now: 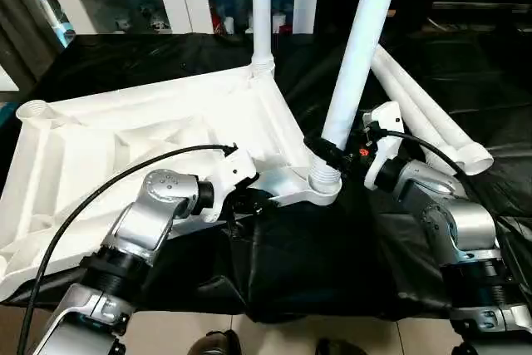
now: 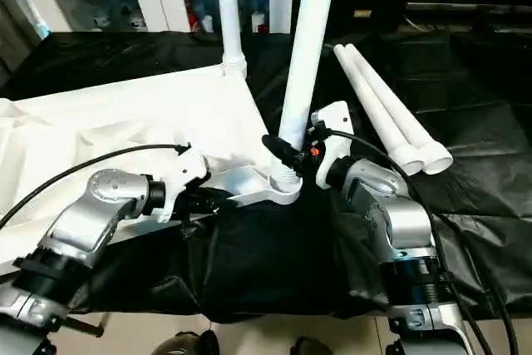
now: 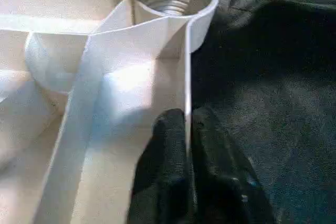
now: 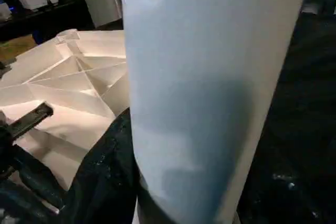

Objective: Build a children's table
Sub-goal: Insert table leg to table base

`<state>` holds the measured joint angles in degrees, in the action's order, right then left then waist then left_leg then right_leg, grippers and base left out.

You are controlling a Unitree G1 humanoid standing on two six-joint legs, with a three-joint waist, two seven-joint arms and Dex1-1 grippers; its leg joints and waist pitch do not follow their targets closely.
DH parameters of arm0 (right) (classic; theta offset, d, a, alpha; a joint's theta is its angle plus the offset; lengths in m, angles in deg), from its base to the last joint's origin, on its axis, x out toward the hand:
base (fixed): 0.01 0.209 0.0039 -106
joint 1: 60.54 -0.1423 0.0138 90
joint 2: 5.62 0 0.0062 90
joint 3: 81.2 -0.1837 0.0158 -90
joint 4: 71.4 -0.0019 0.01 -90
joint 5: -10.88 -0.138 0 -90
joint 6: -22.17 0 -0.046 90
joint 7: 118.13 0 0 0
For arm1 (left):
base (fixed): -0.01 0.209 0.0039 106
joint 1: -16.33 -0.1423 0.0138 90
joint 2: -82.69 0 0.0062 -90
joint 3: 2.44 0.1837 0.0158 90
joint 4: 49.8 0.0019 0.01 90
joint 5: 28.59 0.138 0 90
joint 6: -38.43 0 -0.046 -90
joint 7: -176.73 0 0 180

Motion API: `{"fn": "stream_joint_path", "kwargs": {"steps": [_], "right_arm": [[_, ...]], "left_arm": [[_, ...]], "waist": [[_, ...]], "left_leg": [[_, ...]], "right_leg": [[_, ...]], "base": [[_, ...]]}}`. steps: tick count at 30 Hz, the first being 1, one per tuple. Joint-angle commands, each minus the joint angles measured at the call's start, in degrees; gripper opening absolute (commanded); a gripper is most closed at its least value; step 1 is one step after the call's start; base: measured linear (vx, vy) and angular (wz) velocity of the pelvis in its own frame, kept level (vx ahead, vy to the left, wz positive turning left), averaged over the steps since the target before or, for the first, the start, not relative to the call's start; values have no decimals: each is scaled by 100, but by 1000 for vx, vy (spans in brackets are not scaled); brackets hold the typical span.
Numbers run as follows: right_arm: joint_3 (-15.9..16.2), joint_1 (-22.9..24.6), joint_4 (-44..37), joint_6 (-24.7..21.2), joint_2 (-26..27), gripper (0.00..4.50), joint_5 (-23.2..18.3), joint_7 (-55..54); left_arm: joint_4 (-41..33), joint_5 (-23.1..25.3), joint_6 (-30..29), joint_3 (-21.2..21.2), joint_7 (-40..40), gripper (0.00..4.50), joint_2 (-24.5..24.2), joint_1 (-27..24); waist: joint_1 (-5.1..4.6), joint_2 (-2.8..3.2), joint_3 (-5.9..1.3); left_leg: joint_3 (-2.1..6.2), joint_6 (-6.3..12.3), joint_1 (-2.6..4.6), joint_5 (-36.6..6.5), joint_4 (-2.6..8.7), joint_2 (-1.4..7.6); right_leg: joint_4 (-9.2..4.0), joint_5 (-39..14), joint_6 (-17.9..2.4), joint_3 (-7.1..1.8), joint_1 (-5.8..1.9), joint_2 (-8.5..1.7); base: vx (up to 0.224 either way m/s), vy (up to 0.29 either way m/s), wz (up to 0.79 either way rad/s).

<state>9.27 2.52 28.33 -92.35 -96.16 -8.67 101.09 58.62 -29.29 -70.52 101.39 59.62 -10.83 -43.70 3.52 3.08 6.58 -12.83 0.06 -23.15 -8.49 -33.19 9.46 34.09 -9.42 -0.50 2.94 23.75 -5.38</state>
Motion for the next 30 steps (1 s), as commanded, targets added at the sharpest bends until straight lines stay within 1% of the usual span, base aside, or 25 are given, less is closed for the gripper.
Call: {"fn": "stream_joint_path", "kwargs": {"steps": [1, 2, 3, 6, 7, 9, 11, 14, 17, 19, 21, 24, 25, 26, 29, 30], "right_arm": [[127, -78, -63, -130, -73, 191, 72, 89], [155, -95, -52, -156, -84, 191, 88, 100], [176, -97, -69, -217, -111, 191, 82, 127], [208, -96, -99, -309, -175, 191, 78, 183], [221, -86, -131, -353, -238, 191, 74, 240], [220, -85, -130, -354, -240, 191, 73, 239], [229, -81, -91, -354, -261, 191, 85, 253], [260, -91, -50, -334, -237, 191, 107, 242], [283, -169, 137, -262, -180, 191, 140, 210], [282, -210, 309, -174, -127, 191, 181, 175], [269, -245, 474, -114, -80, 191, 192, 168], [204, -281, 733, -71, -8, 191, 160, 172], [115, -288, 858, -59, 31, 191, 101, 160], [110, -288, 864, -59, 33, 191, 97, 159], [-198, -239, 1116, -56, 127, 191, -145, 156], [-198, -239, 1116, -56, 127, 191, -145, 156]], "left_arm": [[78, -124, 51, -26, 89, 5, 7, -6], [107, -119, 65, -15, 88, 5, 1, -1], [118, -110, 78, -3, 86, 0, -8, -11], [150, -99, 119, 46, 73, 0, -41, -19], [177, -47, 176, 116, 53, 0, -87, -27], [178, -40, 182, 122, 52, 0, -90, -28], [194, 111, 323, 228, 27, 0, -150, -63], [159, 221, 356, 324, 28, 0, -214, -105], [165, 165, 321, 281, -16, 0, -177, -98], [151, 81, 275, 248, 29, 0, -161, -84], [153, 37, 274, 226, 40, 0, -149, -69], [203, 36, 343, 226, 24, 0, -149, -43], [232, 27, 360, 234, 19, 0, -158, -24], [233, 26, 360, 235, 19, 0, -159, -23], [251, -26, 314, 196, -46, 0, -145, 3], [251, -26, 314, 196, -46, 0, -145, 3]], "waist": [[24, -113, -532], [17, -131, -530], [24, -118, -527], [17, -122, -525], [17, -131, -530], [25, -126, -534], [25, -134, -551], [26, -136, -551], [22, -129, -548], [16, -119, -541], [7, -129, -537], [-3, -124, -535], [-10, -136, -533], [-13, -133, -533], [-14, -132, -533], [-17, -133, -535]], "left_leg": [[230, 323, 186, -1067, 331, 337], [224, 337, 178, -1060, 330, 334], [228, 342, 184, -1066, 330, 338], [230, 323, 185, -1083, 333, 342], [227, 315, 191, -1090, 332, 345], [227, 317, 192, -1078, 325, 345], [226, 331, 189, -1020, 320, 345], [225, 346, 188, -1000, 320, 344], [226, 312, 196, -1059, 322, 346], [228, 239, 204, -1163, 327, 348], [230, 201, 200, -1243, 330, 345], [237, 151, 207, -1331, 339, 349], [236, 137, 209, -1362, 343, 349], [238, 134, 208, -1385, 341, 347], [245, 88, 223, -1518, 353, 355], [244, 85, 223, -1528, 352, 355]], "right_leg": [[-360, -1253, -1310, -229, -257, -339], [-363, -1255, -1305, -231, -257, -336], [-368, -1315, -1291, -229, -255, -344], [-373, -1402, -1269, -228, -253, -334], [-370, -1402, -1261, -230, -249, -334], [-369, -1383, -1252, -235, -251, -341], [-354, -1298, -1259, -232, -259, -337], [-350, -1254, -1278, -227, -254, -332], [-357, -1293, -1288, -227, -246, -335], [-363, -1351, -1311, -228, -234, -335], [-367, -1405, -1306, -228, -243, -338], [-374, -1454, -1281, -229, -240, -337], [-377, -1450, -1280, -228, -240, -333], [-377, -1467, -1284, -229, -240, -338], [-393, -1583, -1269, -228, -238, -340], [-393, -1581, -1273, -230, -237, -342]], "base": [[0, 0, 0], [0, 0, 0], [0, 0, 0], [0, 0, 0], [0, 0, 0], [0, 0, 0], [0, 0, 0], [0, 0, 0], [0, 0, 0], [0, 0, 0], [0, 0, 0], [0, 0, 0], [0, 0, 0], [0, 0, 0], [0, 0, 0], [0, 0, 0]]}}
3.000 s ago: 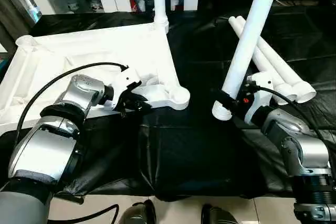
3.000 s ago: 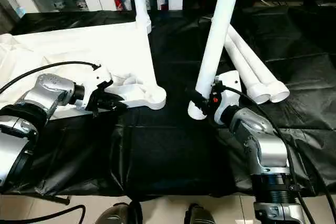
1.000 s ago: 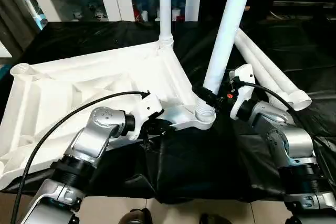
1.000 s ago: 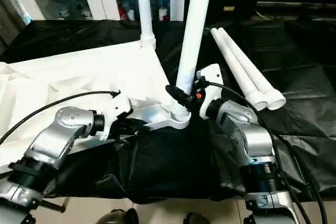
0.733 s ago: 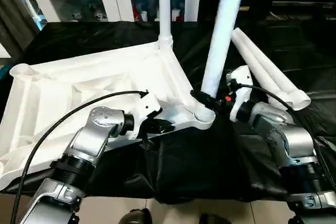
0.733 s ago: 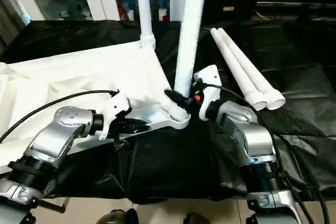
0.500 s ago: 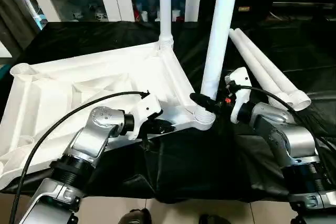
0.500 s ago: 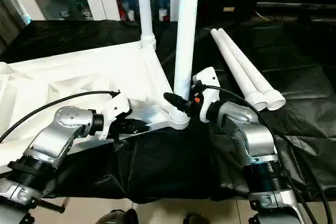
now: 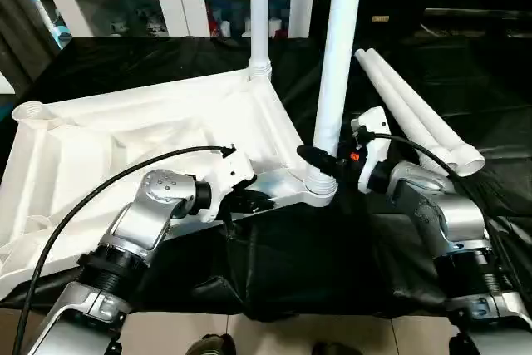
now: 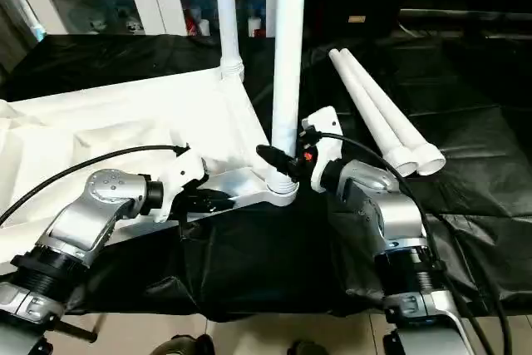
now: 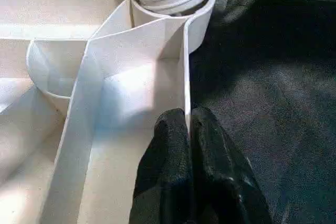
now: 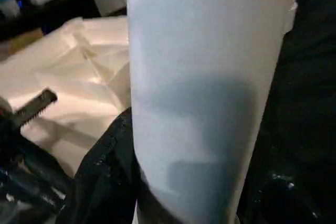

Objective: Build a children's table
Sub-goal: Insert table leg to table base

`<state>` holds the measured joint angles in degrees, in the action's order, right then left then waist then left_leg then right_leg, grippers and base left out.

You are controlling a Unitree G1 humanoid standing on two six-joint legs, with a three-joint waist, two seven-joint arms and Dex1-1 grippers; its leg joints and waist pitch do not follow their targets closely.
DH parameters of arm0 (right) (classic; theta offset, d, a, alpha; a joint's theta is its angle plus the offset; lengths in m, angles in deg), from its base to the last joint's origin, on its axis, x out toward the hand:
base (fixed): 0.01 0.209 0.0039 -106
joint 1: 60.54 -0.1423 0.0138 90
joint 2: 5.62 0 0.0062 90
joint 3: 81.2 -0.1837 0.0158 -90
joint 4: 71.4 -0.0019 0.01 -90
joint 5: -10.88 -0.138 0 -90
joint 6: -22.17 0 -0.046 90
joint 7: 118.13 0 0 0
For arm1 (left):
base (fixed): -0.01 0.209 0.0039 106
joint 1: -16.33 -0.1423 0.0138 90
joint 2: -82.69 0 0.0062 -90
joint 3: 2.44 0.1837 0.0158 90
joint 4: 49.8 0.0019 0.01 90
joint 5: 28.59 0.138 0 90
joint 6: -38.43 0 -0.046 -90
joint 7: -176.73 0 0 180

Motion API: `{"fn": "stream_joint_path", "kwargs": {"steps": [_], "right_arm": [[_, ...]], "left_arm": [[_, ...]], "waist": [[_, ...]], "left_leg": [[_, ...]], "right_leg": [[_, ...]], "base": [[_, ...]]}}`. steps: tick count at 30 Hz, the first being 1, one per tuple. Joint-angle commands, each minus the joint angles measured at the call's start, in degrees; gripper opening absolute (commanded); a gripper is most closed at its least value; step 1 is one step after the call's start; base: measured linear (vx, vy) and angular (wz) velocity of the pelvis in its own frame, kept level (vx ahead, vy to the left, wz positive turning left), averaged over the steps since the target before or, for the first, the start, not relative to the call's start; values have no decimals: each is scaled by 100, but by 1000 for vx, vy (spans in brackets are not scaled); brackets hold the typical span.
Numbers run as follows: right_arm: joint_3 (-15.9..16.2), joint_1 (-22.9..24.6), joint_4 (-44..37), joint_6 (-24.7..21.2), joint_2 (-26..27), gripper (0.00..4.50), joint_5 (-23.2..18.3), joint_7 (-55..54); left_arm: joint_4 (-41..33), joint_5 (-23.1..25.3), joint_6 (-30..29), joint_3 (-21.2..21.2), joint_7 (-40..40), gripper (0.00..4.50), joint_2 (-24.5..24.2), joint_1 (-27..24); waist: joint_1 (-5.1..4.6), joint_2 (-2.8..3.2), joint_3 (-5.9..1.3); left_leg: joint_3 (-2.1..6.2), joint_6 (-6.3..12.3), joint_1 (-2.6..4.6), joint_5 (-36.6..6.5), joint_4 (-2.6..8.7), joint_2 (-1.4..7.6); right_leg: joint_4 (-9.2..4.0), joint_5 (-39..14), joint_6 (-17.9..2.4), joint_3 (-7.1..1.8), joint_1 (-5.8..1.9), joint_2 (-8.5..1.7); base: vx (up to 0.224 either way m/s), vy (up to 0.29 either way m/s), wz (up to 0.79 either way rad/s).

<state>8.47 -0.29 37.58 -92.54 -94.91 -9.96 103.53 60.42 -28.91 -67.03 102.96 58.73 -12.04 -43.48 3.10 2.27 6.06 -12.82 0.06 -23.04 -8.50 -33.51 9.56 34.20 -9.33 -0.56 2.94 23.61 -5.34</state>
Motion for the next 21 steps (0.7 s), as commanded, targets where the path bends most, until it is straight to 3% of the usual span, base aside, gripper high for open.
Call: {"fn": "stream_joint_path", "kwargs": {"steps": [1, 7, 9, 10, 17, 21], "right_arm": [[-244, 92, 281, -36, 41, 191, -115, -89], [-429, 539, 556, 246, 198, 191, -232, -69], [-440, 584, 572, 287, 216, 191, -232, -73], [-486, 660, 613, 366, 258, 191, -251, -94], [-599, 1109, 691, 1016, 441, 191, -244, -116], [-517, 1213, 754, 1324, 459, 191, -86, -138]], "left_arm": [[80, -75, -41, 27, 30, 0, -19, -11], [202, -70, -20, 1, -22, 0, 17, 74], [215, -69, -19, 0, -31, 0, 22, 86], [250, -63, -8, -7, -53, 0, 31, 118], [534, -31, 130, -78, -238, 0, 119, 293], [592, -11, 160, -47, -236, 0, 133, 325]], "waist": [[25, -56, -484], [59, 4, -494], [56, -13, -503], [55, 17, -499], [54, 60, -477], [36, 88, -439]], "left_leg": [[244, 83, 205, -1521, 383, 342], [243, 66, 217, -1559, 387, 347], [247, 57, 216, -1598, 398, 348], [245, 32, 224, -1684, 404, 346], [281, -129, 253, -2255, 447, 346], [325, -259, 306, -2755, 470, 342]], "right_leg": [[-403, -1578, -1266, -229, -229, -347], [-404, -1486, -1290, -225, -214, -349], [-405, -1487, -1287, -219, -219, -344], [-420, -1545, -1274, -220, -205, -342], [-498, -2053, -1129, -212, -180, -357], [-572, -2804, -952, -201, -153, -380]], "base": [[0, 0, 0], [0, 0, 0], [0, 0, 0], [0, 0, 0], [0, 0, 0], [0, 0, 0]]}}
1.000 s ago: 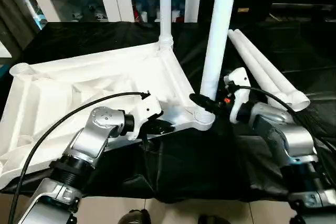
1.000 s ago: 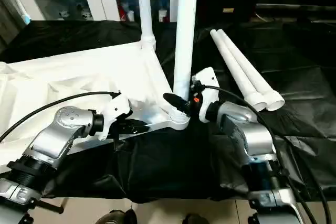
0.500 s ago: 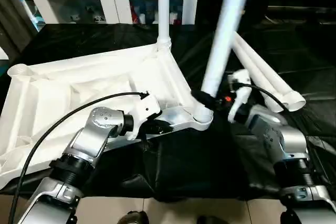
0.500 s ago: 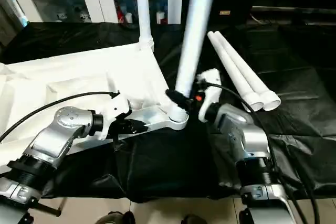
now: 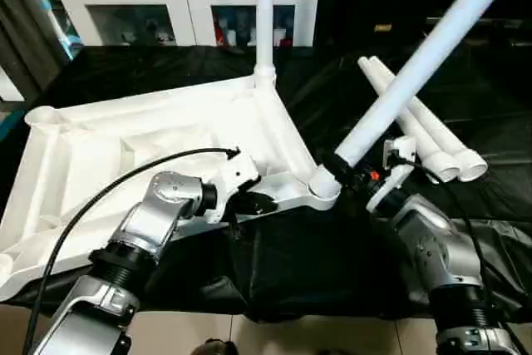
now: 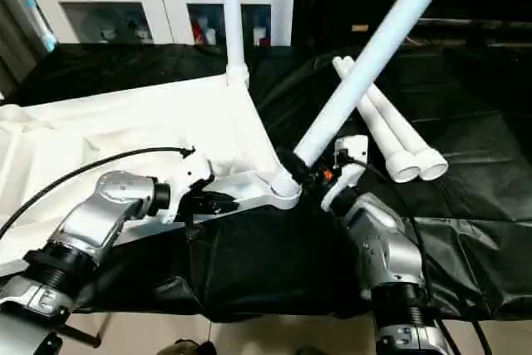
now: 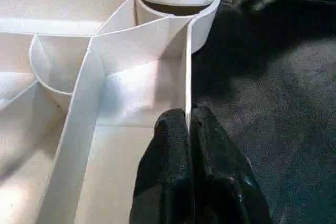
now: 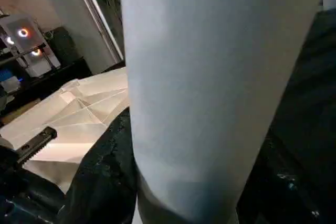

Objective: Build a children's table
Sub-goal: Insert table leg to table base

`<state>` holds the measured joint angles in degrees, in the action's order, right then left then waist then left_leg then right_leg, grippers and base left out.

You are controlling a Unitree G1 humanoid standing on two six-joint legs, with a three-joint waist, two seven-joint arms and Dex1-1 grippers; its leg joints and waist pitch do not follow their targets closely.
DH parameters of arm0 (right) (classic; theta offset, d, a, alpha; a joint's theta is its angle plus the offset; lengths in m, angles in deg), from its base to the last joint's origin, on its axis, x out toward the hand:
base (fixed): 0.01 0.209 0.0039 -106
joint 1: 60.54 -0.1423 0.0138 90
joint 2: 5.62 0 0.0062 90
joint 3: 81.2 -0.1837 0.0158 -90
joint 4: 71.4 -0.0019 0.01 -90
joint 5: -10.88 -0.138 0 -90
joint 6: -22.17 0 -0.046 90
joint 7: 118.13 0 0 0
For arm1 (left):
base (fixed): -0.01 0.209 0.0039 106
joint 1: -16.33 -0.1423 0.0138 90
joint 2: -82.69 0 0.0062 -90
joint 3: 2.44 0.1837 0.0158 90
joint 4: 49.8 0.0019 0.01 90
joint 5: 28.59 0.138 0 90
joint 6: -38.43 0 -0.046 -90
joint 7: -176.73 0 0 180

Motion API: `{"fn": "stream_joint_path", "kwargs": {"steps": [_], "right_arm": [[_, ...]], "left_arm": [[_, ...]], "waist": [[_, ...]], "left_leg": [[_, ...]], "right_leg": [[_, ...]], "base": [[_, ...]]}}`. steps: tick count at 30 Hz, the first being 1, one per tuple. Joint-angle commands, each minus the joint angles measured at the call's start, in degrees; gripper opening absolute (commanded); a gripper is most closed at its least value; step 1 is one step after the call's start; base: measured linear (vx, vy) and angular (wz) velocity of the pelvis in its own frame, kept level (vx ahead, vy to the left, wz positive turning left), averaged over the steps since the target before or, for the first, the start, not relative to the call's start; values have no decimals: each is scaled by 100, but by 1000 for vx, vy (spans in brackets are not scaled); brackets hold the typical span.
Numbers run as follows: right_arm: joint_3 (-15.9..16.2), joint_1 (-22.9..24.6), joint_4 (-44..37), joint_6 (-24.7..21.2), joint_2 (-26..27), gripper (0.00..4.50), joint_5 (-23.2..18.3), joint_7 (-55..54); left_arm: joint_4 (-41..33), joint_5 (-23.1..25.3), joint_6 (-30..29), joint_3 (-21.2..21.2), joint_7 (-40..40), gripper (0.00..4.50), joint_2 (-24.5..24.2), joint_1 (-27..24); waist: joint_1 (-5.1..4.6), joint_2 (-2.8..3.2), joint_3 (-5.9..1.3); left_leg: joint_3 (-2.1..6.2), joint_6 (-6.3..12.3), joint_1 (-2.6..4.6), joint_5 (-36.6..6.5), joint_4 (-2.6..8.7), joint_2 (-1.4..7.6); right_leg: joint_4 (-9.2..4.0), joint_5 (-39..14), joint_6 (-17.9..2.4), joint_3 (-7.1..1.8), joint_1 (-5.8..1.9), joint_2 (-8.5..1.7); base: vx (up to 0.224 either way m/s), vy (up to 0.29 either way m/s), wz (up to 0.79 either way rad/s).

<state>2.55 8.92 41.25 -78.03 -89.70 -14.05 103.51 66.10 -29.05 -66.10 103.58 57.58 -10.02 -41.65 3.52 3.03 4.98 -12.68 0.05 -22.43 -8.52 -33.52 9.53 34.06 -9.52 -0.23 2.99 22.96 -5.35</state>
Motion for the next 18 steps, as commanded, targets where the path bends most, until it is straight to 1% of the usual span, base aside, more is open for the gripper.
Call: {"fn": "stream_joint_path", "kwargs": {"steps": [1, 2, 3, 5, 6, 7, 8, 9, 10, 11, 12, 13, 14, 15, 16, 17, 18], "right_arm": [[208, 344, 270, -30, -83, 191, 462, -122], [351, 371, 163, 54, -121, 191, 614, -116], [364, 372, 154, 59, -125, 191, 627, -115], [577, 368, 22, 142, -203, 191, 844, -111], [612, 361, 8, 150, -219, 191, 882, -111], [838, 277, -41, 171, -329, 191, 1095, -59], [915, 235, -40, 172, -369, 191, 1159, -24], [1015, 166, -27, 173, -420, 191, 1245, 17], [1115, 78, -6, 145, -472, 191, 1304, 107], [1154, 42, 1, 127, -492, 191, 1320, 152], [1207, -11, 12, 96, -520, 191, 1337, 224], [1275, -78, 35, 36, -558, 191, 1344, 353], [1311, -107, 55, 9, -579, 191, 1347, 426], [1342, -131, 76, 4, -599, 191, 1357, 486], [1342, -131, 76, 4, -599, 191, 1357, 486], [1452, -203, 172, -17, -678, 191, 1375, 687], [1452, -203, 172, -17, -678, 191, 1375, 687]], "left_arm": [[40, 3, 75, -99, -104, 0, -70, 157], [56, -1, 84, -93, -89, 0, -75, 171], [58, -1, 86, -92, -87, 0, -76, 173], [91, 3, 120, -75, -57, 0, -88, 194], [95, 6, 127, -71, -53, 0, -91, 196], [99, 36, 177, -28, -15, 0, -120, 200], [94, 49, 195, -9, 0, 0, -133, 197], [82, 59, 211, 5, 11, 0, -146, 185], [60, 57, 208, 7, 15, 0, -152, 166], [45, 54, 202, 7, 18, 0, -154, 155], [5, 49, 184, 13, 31, 0, -162, 127], [-45, 45, 166, 27, 55, 0, -175, 93], [-56, 44, 166, 32, 66, 0, -180, 84], [-57, 43, 167, 36, 78, 0, -183, 81], [-57, 43, 167, 36, 78, 0, -183, 81], [-76, 42, 190, 71, 147, 0, -218, 63], [-76, 42, 190, 71, 147, 0, -218, 63]], "waist": [[-3, 30, -330], [-5, 37, -337], [-3, 36, -339], [-10, 33, -350], [-8, 31, -353], [-8, 21, -347], [-17, 18, -345], [-30, -42, -343], [-22, -9, -340], [-29, -7, -333], [-56, -135, -344], [-37, -46, -331], [-45, -51, -331], [-51, -63, -336], [-49, -61, -337], [-70, -169, -338], [-51, -131, -354]], "left_leg": [[315, -297, 262, -2845, 481, 348], [328, -321, 266, -2879, 492, 353], [327, -331, 266, -2881, 497, 355], [323, -331, 257, -2846, 508, 353], [320, -323, 260, -2839, 504, 352], [324, -305, 242, -2800, 507, 350], [314, -303, 239, -2807, 508, 347], [307, -289, 241, -2825, 504, 347], [318, -273, 242, -2805, 498, 345], [321, -271, 241, -2823, 497, 346], [307, -234, 224, -2766, 494, 345], [318, -220, 247, -2763, 490, 354], [323, -232, 254, -2802, 492, 357], [328, -247, 244, -2819, 501, 357], [327, -251, 251, -2835, 504, 358], [310, -229, 241, -2813, 505, 363], [328, -215, 234, -2752, 495, 359]], "right_leg": [[-580, -2892, -920, -209, -73, -374], [-573, -2863, -912, -210, -80, -372], [-574, -2836, -904, -210, -76, -365], [-559, -2716, -915, -217, -81, -359], [-562, -2693, -925, -219, -77, -362], [-553, -2668, -929, -214, -86, -353], [-551, -2680, -924, -216, -86, -346], [-570, -2792, -901, -219, -81, -356], [-569, -2895, -883, -227, -82, -374], [-577, -2963, -870, -223, -75, -376], [-590, -3004, -843, -223, -88, -367], [-603, -3177, -796, -235, -48, -387], [-607, -3195, -786, -232, -49, -381], [-598, -3145, -783, -227, -59, -368], [-597, -3120, -788, -229, -50, -366], [-604, -3068, -796, -234, -44, -358], [-569, -3020, -818, -235, -64, -380]], "base": [[0, 0, 0], [0, 0, 0], [0, 0, 0], [0, 0, 0], [0, 0, 0], [0, 0, 0], [0, 0, 0], [0, 0, 0], [0, 0, 0], [0, 0, 0], [0, 0, 0], [0, 0, 0], [0, 0, 0], [0, 0, 0], [0, 0, 0], [0, 0, 0], [0, 0, 0]]}}
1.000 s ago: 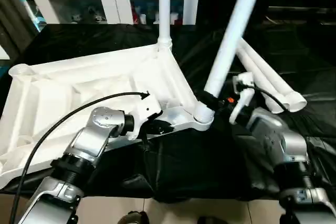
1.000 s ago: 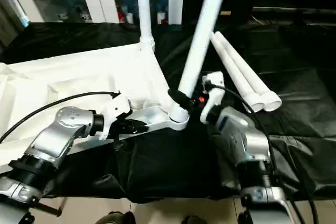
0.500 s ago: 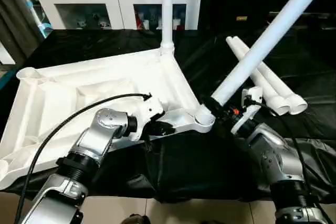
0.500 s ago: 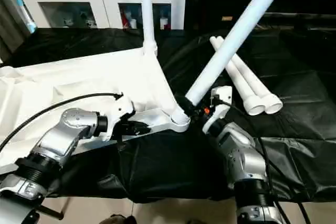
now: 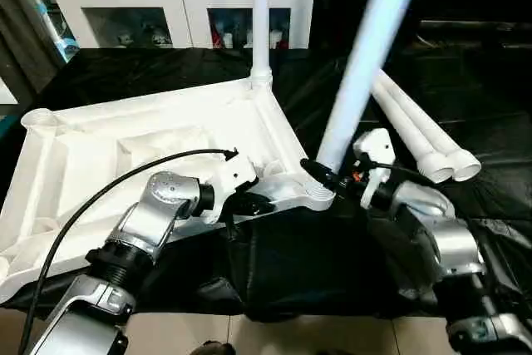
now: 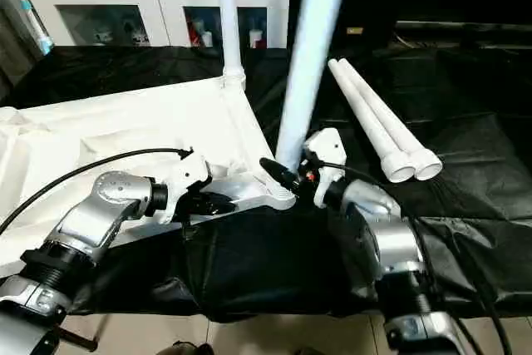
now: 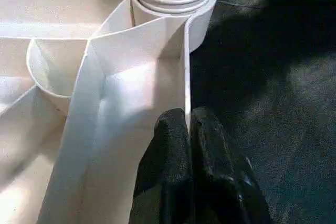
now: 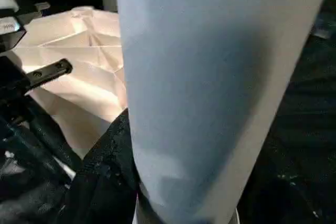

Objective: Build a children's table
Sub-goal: Insert table leg to table base

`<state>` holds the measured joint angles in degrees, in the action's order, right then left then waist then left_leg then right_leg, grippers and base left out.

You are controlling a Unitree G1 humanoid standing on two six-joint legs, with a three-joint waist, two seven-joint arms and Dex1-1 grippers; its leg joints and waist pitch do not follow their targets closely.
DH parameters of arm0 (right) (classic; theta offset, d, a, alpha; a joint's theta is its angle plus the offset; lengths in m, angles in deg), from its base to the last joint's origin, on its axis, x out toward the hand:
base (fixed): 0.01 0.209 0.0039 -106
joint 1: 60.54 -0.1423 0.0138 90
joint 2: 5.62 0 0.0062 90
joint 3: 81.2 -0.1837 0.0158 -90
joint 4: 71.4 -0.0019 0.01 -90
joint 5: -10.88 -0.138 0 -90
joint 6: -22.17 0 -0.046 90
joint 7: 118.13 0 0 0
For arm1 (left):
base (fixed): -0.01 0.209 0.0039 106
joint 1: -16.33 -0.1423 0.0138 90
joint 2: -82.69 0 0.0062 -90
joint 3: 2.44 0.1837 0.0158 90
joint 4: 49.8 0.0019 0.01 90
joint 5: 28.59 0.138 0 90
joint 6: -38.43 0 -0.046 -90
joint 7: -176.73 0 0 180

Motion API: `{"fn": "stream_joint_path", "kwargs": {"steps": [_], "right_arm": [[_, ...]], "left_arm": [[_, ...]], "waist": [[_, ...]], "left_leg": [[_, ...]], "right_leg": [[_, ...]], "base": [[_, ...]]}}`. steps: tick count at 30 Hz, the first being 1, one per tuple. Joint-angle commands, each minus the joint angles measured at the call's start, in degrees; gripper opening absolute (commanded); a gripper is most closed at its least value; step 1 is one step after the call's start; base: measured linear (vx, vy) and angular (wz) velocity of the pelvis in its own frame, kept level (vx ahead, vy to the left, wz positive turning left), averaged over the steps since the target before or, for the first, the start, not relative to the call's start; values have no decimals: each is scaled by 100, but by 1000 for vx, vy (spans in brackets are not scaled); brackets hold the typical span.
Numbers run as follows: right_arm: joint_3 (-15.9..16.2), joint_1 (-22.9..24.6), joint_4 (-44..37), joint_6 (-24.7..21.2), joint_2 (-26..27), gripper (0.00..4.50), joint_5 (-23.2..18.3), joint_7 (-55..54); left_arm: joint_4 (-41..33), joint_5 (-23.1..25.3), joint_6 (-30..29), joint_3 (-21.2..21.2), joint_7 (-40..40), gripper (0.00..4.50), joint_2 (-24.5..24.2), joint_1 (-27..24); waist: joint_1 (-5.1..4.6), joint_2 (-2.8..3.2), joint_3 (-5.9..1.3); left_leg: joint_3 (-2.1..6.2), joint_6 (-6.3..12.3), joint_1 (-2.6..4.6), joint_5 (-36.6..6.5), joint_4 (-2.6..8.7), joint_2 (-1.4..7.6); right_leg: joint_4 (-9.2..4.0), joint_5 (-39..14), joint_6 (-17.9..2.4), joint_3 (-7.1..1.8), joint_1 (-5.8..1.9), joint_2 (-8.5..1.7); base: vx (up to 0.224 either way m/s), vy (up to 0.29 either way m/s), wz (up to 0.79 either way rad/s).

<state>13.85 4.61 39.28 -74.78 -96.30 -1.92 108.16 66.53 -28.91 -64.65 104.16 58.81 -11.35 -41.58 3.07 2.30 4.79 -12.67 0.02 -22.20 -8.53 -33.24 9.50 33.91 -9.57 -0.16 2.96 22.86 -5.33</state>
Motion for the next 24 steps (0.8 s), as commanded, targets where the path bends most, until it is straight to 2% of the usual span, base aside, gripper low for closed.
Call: {"fn": "stream_joint_path", "kwargs": {"steps": [1, 2, 5, 11, 12, 18, 21, 24], "right_arm": [[397, 184, 501, -310, -95, 191, 174, 454], [403, 176, 560, -304, -119, 191, 148, 564], [334, 144, 797, -179, -149, 191, 71, 821], [335, 139, 1094, 60, -247, 191, -21, 1361], [349, 123, 1160, 122, -260, 191, -28, 1478], [260, -25, 1424, 373, -204, 191, -13, 1567], [174, -82, 1521, 459, -116, 191, -36, 1490], [43, -150, 1694, 589, 21, 191, 9, 1122]], "left_arm": [[-135, 23, 80, 37, 86, 0, -119, 44], [-136, 12, 101, 50, 134, 0, -134, 47], [-140, -44, 222, 101, 357, 0, -181, 67], [-206, -186, 387, 205, 932, 0, -294, 135], [-204, -197, 419, 236, 1055, 0, -330, 163], [-57, -120, 432, 214, 1033, 0, -352, 362], [4, -127, 373, 135, 920, 0, -312, 423], [60, -73, 275, 79, 737, 0, -277, 470]], "waist": [[-4, -76, -331], [2, -63, -328], [6, -92, -321], [16, -105, -278], [19, -101, -289], [19, -99, -245], [21, -104, -225], [4, -99, -179]], "left_leg": [[304, -170, 213, -2675, 467, 369], [306, -164, 213, -2652, 468, 372], [297, -112, 189, -2546, 482, 377], [283, -98, 191, -2553, 512, 392], [280, -97, 195, -2540, 519, 398], [267, -139, 206, -2578, 564, 410], [275, -193, 218, -2740, 571, 414], [310, -325, 244, -3097, 598, 422]], "right_leg": [[-566, -2930, -854, -248, -40, -380], [-563, -2895, -869, -249, -42, -381], [-547, -2717, -926, -250, -59, -376], [-545, -2535, -1031, -259, -52, -366], [-533, -2484, -1055, -256, -64, -361], [-530, -2239, -1182, -254, -55, -350], [-551, -2429, -1167, -258, -46, -365], [-592, -2812, -1071, -261, -2, -378]], "base": [[0, 0, 0], [0, 0, 0], [0, 0, 0], [0, 0, 0], [0, 0, 0], [0, 0, 0], [0, 0, 0], [0, 0, 0]]}}
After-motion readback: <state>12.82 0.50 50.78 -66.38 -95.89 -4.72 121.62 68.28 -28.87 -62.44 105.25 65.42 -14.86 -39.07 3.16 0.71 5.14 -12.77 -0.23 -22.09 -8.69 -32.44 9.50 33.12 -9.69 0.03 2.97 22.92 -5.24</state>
